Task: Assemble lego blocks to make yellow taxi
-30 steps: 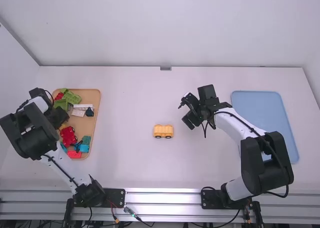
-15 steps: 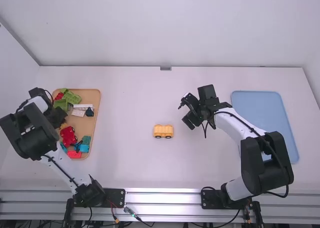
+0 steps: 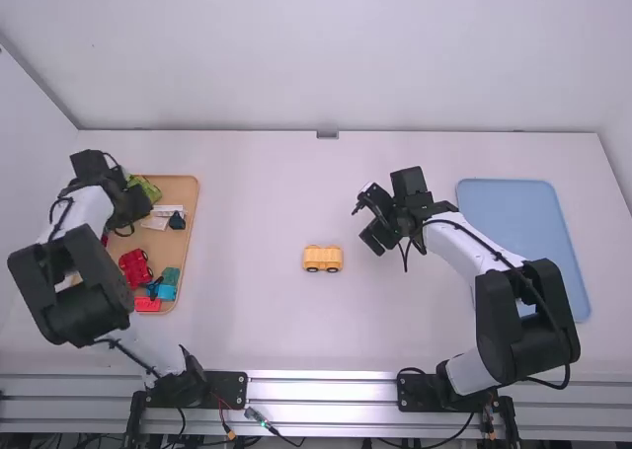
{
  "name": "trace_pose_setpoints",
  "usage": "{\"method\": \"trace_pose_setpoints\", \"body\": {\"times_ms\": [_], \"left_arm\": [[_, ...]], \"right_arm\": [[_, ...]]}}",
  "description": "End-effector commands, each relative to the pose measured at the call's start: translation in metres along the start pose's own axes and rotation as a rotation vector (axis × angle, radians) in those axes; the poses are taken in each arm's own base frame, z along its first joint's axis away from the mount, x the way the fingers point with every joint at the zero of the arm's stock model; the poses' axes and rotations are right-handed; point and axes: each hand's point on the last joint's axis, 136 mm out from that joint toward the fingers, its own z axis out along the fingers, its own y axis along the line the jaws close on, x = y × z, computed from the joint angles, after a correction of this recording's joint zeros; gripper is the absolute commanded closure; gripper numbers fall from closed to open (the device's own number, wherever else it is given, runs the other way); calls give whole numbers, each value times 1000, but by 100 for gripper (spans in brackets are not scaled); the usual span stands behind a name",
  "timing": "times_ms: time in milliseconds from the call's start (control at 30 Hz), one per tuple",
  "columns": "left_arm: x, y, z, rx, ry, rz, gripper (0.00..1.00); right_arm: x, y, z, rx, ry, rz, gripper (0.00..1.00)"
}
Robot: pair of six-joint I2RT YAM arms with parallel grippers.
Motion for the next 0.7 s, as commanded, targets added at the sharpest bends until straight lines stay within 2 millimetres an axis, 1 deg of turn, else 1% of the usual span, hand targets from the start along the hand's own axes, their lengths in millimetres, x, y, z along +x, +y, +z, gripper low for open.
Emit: {"method": "trace_pose_setpoints", "body": {"times_ms": [0,33,67,100,133,167,200,233,267,300,333,367,433,467,533,633,667], "left_arm": [[21,-50,-19,81,-48,294,98],[30,-70,-27,105,-82,410,98],[30,-70,-27,105,-82,410,98],[41,-89,-35,134,-106,533,98],[62,-117,-45,194,-127,730,98],[79,-135,-51,249,-133,875,98],[85,-141,-53,269,-134,923,98],[105,-157,-59,329,-138,1071,98],[129,-172,-65,400,-137,1240,99],[146,-180,-69,441,-132,1349,98],[170,-191,-73,496,-123,1494,98],[178,-194,-73,510,-120,1540,99],[202,-204,-73,544,-106,1667,99],[208,-207,-72,544,-98,1694,98],[213,-213,-67,527,-91,1716,99],[216,-225,-56,523,-93,1740,99],[216,-226,-53,519,-83,1755,99]], "right_arm": [[-6,0,-4,2,-15,-1,1],[-6,0,-4,2,-15,-1,1],[-6,0,-4,2,-15,-1,1],[-6,0,-4,2,-15,-1,1],[-6,0,-4,2,-16,-1,1],[-6,0,-4,1,-15,-1,1],[-6,0,-4,1,-15,-1,1],[-6,0,-4,1,-15,-1,1],[-6,0,-4,1,-15,-1,1],[-6,0,-4,1,-15,-1,1],[-5,0,-4,-1,-12,0,1],[-5,1,-4,-1,-12,0,1],[-3,2,-4,-5,-5,1,1],[-2,2,-4,-8,0,2,1],[0,4,-4,-13,8,5,1],[1,5,-4,-20,12,6,1],[1,5,-4,-20,11,6,1]]}}
